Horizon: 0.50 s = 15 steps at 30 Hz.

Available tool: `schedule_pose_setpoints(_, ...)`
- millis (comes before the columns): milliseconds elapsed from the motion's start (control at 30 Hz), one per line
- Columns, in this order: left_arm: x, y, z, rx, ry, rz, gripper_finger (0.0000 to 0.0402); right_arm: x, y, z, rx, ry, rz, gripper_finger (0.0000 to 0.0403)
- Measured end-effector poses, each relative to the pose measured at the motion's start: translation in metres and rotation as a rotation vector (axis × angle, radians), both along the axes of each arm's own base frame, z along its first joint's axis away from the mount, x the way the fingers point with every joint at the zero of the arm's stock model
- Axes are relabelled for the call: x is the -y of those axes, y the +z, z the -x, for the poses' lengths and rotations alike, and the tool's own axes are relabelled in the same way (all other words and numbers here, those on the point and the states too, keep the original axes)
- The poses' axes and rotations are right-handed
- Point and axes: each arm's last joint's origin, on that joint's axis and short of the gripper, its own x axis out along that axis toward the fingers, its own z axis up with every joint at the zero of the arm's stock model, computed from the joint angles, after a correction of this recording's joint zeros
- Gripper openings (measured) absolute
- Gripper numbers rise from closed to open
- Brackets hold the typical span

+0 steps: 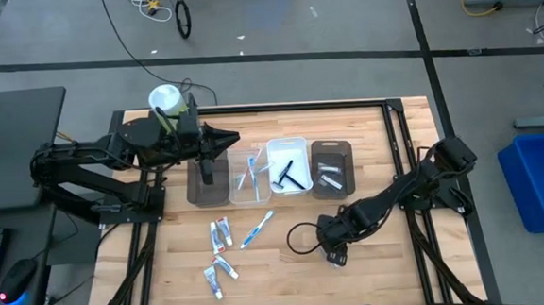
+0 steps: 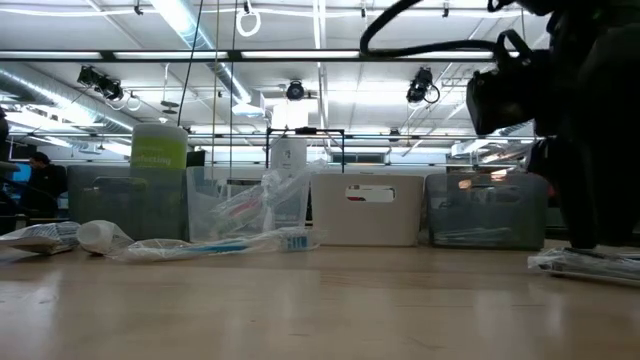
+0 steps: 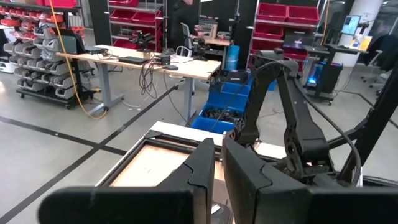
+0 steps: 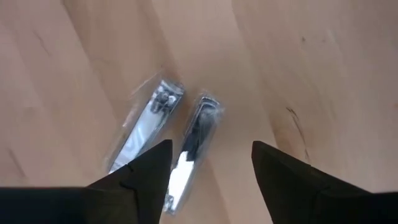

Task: Pick & Place Travel size toiletries
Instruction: Put the silver nail cutter into the right black bin

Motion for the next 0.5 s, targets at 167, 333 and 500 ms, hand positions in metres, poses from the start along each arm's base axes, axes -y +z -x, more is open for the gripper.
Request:
schedule_pose_setpoints(167,0.000,0.000,0.000,-0.008,0.002,-0.026,0.0041,-0.001,-0.009,-0.001,-0.028,-0.010,0.014,0.0215)
schedule_pose_setpoints(333,0.000,0.000,0.000,-0.010,0.010,-0.037,0.0041,-0.002,-0.014,-0.002,-0.050,-0.007,0.011,0.0205)
schedule_pose_setpoints(500,-0.001,0.000,0.000,-0.011,0.028,-0.039,0.0041,-0.002,-0.015,-0.001,-0.055,-0.007,0.017,0.0176)
